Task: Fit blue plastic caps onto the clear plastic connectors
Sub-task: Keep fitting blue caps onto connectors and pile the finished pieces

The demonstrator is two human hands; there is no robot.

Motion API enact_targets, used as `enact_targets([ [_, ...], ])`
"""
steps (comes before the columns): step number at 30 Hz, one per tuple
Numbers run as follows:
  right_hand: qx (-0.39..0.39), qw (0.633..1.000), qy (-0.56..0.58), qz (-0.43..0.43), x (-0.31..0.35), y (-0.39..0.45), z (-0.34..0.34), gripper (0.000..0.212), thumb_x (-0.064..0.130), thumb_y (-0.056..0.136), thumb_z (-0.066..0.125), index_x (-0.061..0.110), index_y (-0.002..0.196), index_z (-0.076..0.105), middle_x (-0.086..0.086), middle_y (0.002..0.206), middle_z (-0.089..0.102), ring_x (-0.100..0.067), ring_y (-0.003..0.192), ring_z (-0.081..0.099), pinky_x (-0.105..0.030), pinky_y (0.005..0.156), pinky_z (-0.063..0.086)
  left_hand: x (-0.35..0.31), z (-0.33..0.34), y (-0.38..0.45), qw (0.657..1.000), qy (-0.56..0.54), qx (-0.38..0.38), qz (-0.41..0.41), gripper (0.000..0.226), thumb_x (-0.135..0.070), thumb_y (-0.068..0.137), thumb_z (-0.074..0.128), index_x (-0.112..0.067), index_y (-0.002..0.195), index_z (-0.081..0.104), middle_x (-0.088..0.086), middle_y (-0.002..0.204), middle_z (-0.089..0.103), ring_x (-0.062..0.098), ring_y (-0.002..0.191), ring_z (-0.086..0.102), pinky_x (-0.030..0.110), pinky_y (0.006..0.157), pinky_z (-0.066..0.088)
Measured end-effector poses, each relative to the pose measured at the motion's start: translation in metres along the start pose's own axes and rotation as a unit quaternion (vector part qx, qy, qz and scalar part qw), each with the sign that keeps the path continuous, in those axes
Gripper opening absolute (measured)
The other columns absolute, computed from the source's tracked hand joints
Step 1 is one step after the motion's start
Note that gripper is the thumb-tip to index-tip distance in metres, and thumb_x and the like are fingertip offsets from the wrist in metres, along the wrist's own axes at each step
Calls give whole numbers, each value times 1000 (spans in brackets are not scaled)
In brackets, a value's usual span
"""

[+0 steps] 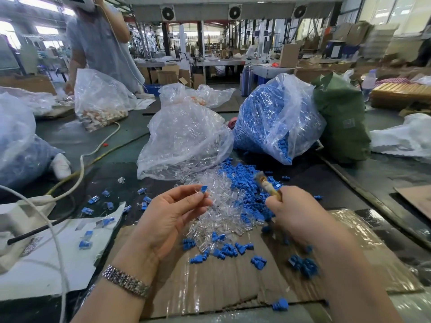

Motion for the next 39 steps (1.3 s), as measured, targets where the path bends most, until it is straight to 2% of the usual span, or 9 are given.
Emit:
enact_targets([
  [3, 44, 988, 134, -63, 11, -9, -4, 33, 33, 98, 58, 10, 76, 52, -4, 67, 46, -17, 59, 43, -37, 60, 39, -2, -1, 0, 1000, 1, -9, 11, 23, -1, 77, 75, -3, 100, 79, 25, 112, 73, 31, 99, 74, 26, 73, 60],
  [5, 160, 958, 224, -84, 24, -21, 9, 34, 35, 101, 59, 4, 90, 67, -2, 70, 60, -16, 65, 60, -37, 67, 54, -4, 0, 0, 1000, 9, -17, 22, 23, -4, 77, 76, -7, 99, 80, 21, 112, 74, 29, 103, 74, 25, 74, 60],
  [9, 268, 935, 197, -125, 44, -40, 31, 41, 32, 103, 56, -8, 98, 66, -19, 93, 74, -40, 90, 70, -53, 90, 55, -5, 4, -1, 999, 1, -16, 32, 22, -6, 74, 76, -10, 96, 81, 17, 110, 76, 23, 99, 75, 24, 74, 59],
  [15, 267, 934, 195, -131, 52, -47, 34, 43, 34, 103, 55, -7, 106, 66, -18, 100, 75, -43, 100, 69, -58, 93, 54, -5, 11, -2, 998, 41, 5, 37, 25, -9, 71, 76, -11, 95, 82, 15, 108, 77, 23, 100, 74, 25, 81, 60],
  [20, 268, 935, 191, -133, 52, -49, 35, 43, 36, 103, 54, -7, 100, 61, -14, 94, 76, -40, 96, 71, -56, 90, 54, -5, 13, -4, 988, 131, 3, 79, 31, -25, 68, 83, -18, 98, 81, 13, 107, 77, 26, 106, 72, 39, 92, 52],
  [27, 232, 947, 180, -132, 57, -47, 40, 45, 42, 104, 50, 1, 88, 62, -8, 68, 63, -24, 56, 63, -41, 65, 56, -8, 14, -7, 969, 213, -12, 120, 25, -26, 71, 78, -24, 95, 81, 6, 100, 79, 22, 101, 74, 31, 86, 54],
  [33, 228, 941, 204, -145, 60, -47, 42, 38, 44, 103, 53, 10, 92, 66, -4, 69, 68, -19, 59, 67, -27, 57, 53, -21, 12, -12, 953, 252, -36, 163, 18, -20, 77, 76, -22, 94, 80, 1, 96, 79, 13, 94, 74, 18, 78, 57],
  [36, 234, 929, 244, -150, 53, -42, 30, 38, 46, 99, 57, 10, 101, 68, -1, 77, 73, -18, 69, 71, -27, 65, 56, -39, -5, -17, 918, 303, -116, 229, 16, -16, 85, 77, -26, 97, 76, -7, 95, 77, 6, 89, 72, 15, 79, 56],
  [39, 103, 959, 229, -131, 35, -27, 6, 39, 49, 96, 60, 12, 85, 64, 1, 69, 66, -13, 61, 64, -30, 59, 53, -55, -32, -21, 818, 439, -273, 252, 16, -14, 91, 72, -29, 97, 71, -6, 92, 72, 10, 86, 67, 26, 75, 57],
])
Point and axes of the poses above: each hand's wrist, its own y-axis towards the middle knuckle, its own z-axis out of the palm, x = y × z, the point moved 5 cm from there along y, towards the middle knuckle
